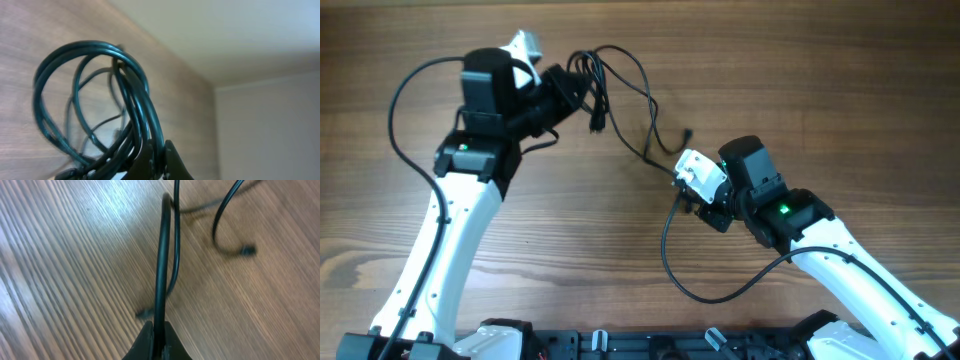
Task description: Untangle cables
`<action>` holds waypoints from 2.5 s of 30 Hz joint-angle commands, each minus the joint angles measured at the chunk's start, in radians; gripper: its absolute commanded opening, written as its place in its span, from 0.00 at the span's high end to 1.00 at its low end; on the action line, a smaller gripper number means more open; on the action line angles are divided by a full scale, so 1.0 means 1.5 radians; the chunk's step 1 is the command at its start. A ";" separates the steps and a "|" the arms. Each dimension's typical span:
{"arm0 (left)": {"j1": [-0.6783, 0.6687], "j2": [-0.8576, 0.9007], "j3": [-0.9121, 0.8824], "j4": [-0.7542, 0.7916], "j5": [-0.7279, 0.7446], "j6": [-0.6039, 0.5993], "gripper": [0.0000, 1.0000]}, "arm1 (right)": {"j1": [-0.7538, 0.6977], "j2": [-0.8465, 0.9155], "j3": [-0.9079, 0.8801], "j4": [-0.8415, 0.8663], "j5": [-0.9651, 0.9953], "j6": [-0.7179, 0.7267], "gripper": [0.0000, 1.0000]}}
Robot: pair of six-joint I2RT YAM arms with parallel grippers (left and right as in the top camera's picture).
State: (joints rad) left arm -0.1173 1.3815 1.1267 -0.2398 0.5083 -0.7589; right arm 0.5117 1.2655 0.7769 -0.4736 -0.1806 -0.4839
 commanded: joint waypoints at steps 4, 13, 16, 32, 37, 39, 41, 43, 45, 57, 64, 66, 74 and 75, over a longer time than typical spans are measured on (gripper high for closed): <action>0.099 -0.021 0.002 0.090 0.210 -0.095 0.96 | 0.001 -0.009 0.005 -0.005 0.179 0.083 0.96; 0.178 -0.040 0.002 0.106 0.348 -0.098 0.96 | -0.014 -0.008 0.004 0.006 0.310 0.280 0.00; 0.178 -0.040 0.002 0.106 0.374 -0.087 0.96 | -0.014 -0.008 0.004 0.030 0.232 0.290 0.00; 0.177 -0.040 0.002 -0.127 0.551 0.343 0.96 | -0.014 -0.008 0.004 0.355 -0.136 0.572 0.00; 0.152 -0.040 0.002 -0.183 0.551 0.382 0.96 | -0.014 -0.008 0.004 0.455 -0.203 0.569 0.00; 0.131 -0.040 0.002 -0.182 0.551 0.382 0.96 | -0.014 -0.008 0.004 0.479 -0.210 0.569 0.00; 0.110 -0.040 0.002 -0.182 0.551 0.382 0.96 | -0.014 -0.008 0.004 0.493 -0.210 0.570 0.00; 0.081 -0.040 0.002 -0.177 0.551 0.382 0.96 | -0.014 -0.008 0.004 0.507 -0.212 0.589 0.00; 0.063 -0.040 0.002 -0.171 0.551 0.382 0.96 | -0.014 -0.008 0.004 0.513 -0.211 0.604 0.00; 0.049 -0.040 0.002 -0.163 0.551 0.382 0.96 | -0.014 -0.008 0.004 0.550 -0.210 0.813 0.00; 0.042 -0.040 0.002 -0.163 0.551 0.382 0.96 | -0.014 -0.008 0.004 0.587 -0.259 0.866 0.33; 0.031 -0.040 0.002 -0.162 0.551 0.382 0.96 | -0.014 -0.008 0.004 0.587 -0.260 0.866 0.41; -0.003 -0.040 0.002 -0.150 0.551 0.381 0.96 | -0.014 -0.008 0.004 0.580 -0.270 0.864 0.41; -0.003 -0.040 0.002 -0.149 0.551 0.381 0.96 | -0.014 -0.008 0.004 0.579 -0.270 0.864 0.47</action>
State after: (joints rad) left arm -0.1120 1.3441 1.1255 -0.4751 1.3045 -0.2131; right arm 0.4919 1.2633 0.7750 0.3969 -0.5617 0.8074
